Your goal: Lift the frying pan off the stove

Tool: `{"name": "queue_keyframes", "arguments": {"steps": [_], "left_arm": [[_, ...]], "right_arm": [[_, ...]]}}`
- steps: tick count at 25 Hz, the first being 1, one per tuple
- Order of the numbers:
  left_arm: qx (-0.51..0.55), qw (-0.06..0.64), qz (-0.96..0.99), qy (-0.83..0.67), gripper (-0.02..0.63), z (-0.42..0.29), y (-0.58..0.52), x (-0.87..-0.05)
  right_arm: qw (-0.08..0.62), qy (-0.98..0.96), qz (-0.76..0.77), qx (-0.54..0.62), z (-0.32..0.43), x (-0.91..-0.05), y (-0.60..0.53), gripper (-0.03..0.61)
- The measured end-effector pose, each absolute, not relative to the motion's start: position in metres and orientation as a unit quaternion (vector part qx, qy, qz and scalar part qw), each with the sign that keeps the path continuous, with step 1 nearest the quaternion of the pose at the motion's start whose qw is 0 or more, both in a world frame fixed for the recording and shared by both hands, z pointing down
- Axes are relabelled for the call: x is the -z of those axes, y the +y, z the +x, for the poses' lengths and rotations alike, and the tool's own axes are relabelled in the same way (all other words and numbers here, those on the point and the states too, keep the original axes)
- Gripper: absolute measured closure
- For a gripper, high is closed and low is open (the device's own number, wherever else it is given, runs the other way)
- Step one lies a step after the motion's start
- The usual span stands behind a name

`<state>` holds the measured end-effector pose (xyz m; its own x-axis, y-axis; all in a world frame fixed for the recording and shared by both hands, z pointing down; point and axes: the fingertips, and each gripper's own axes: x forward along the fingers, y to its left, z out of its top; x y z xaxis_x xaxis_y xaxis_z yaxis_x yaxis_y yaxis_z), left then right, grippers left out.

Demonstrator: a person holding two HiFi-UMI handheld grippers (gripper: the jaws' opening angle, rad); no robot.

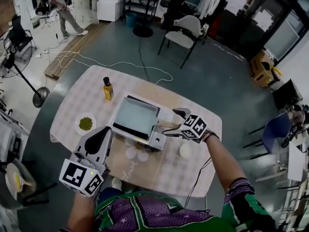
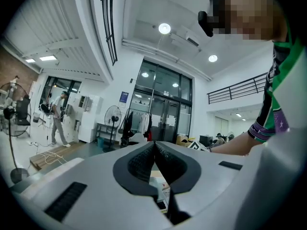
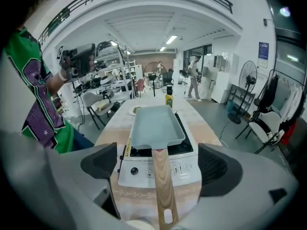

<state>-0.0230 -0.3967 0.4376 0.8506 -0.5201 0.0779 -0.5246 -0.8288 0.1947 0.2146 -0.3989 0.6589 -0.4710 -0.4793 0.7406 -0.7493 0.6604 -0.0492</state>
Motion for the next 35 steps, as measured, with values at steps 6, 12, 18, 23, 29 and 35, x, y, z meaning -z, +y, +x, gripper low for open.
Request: {"name": "queue_keyframes", "arguments": {"steps": [6,12,18,23,29,35], "left_arm": [[-0.026,0.111,0.947,-0.299,0.592,-0.031,-0.410,-0.447],[-0.030,0.120,0.940,-0.317,0.592,-0.042,-0.423,-0.454],[-0.034,0.123,0.939,-0.320,0.592,-0.050,-0.431,-0.459],[-0.034,0.128,0.935,-0.329,0.592,-0.060,-0.437,-0.466],[-0.037,0.132,0.931,-0.337,0.592,-0.069,-0.446,-0.472],[-0.036,0.142,0.929,-0.340,0.592,-0.076,-0.451,-0.476]], "right_arm": [[0.398,-0.834,0.320,-0.209,0.207,-0.695,-0.422,0.057],[0.434,-0.820,0.279,-0.250,0.199,-0.729,-0.429,0.066],[0.467,-0.800,0.261,-0.272,0.197,-0.755,-0.433,0.092],[0.500,-0.788,0.241,-0.267,0.195,-0.768,-0.435,0.129],[0.550,-0.764,0.211,-0.264,0.193,-0.779,-0.433,0.217],[0.565,-0.755,0.202,-0.265,0.191,-0.788,-0.437,0.301]]}}
